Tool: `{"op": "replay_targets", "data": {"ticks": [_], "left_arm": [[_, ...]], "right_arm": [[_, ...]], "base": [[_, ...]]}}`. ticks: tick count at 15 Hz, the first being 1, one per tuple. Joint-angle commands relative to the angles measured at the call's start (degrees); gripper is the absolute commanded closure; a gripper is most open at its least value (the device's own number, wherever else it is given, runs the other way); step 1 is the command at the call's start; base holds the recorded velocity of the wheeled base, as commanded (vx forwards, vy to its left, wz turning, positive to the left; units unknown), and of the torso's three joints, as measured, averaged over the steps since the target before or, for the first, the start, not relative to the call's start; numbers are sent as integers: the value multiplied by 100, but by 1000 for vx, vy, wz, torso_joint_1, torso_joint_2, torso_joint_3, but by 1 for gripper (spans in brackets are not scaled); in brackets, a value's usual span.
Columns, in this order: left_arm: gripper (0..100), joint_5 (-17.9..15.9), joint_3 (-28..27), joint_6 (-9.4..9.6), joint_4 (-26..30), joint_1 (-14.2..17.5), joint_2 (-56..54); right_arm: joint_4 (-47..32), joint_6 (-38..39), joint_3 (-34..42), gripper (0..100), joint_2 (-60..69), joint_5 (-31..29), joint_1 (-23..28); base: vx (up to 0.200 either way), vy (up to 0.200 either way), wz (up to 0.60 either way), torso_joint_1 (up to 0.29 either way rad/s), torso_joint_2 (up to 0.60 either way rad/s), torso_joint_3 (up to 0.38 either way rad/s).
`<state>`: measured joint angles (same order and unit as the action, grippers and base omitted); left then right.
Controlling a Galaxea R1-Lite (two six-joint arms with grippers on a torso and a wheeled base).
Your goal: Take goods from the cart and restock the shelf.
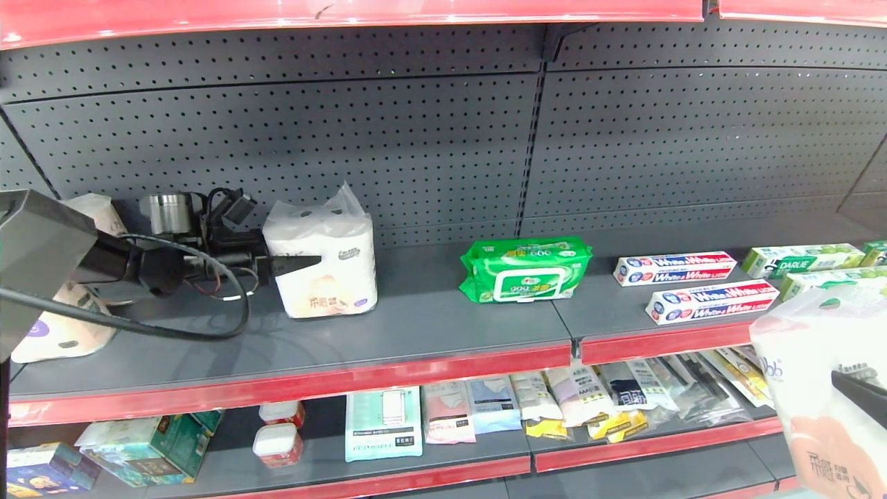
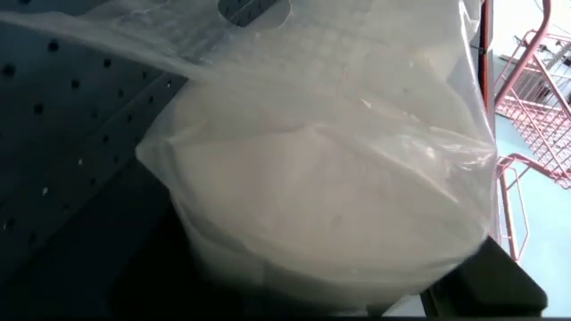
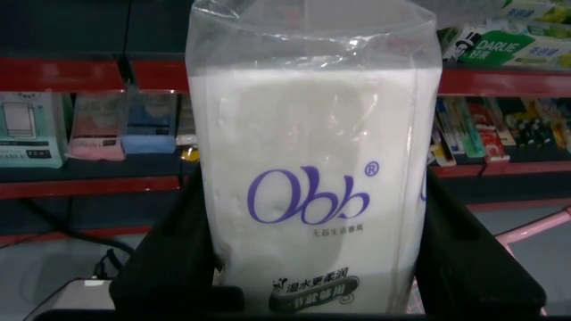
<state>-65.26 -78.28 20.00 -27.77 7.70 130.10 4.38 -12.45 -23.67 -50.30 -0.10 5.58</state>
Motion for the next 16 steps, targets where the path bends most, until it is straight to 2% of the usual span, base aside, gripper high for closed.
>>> {"op": "replay_targets", "data": {"ticks": [1,4,9,14,16], "left_arm": [[100,-57,814,-14,-343,152,-582],[100,-57,1350,-23,-721,240,-811],[100,-207,2563,-32,-1600,372,-1250],[100,-251,3389,-32,-2373,469,-1232],[100,-356,3503,-23,-2523,548,-1197]], "right_arm": [[2,-3,-14,100,-15,1,-22],[2,-3,-6,100,2,1,-22],[2,-3,-6,100,-15,1,-22],[2,-3,-6,100,20,1,-13],[2,-3,-41,100,-6,-8,-5]], "base": [[0,0,0,0,0,0],[0,0,0,0,0,0],[0,0,0,0,0,0],[0,0,0,0,0,0],[0,0,0,0,0,0]]}}
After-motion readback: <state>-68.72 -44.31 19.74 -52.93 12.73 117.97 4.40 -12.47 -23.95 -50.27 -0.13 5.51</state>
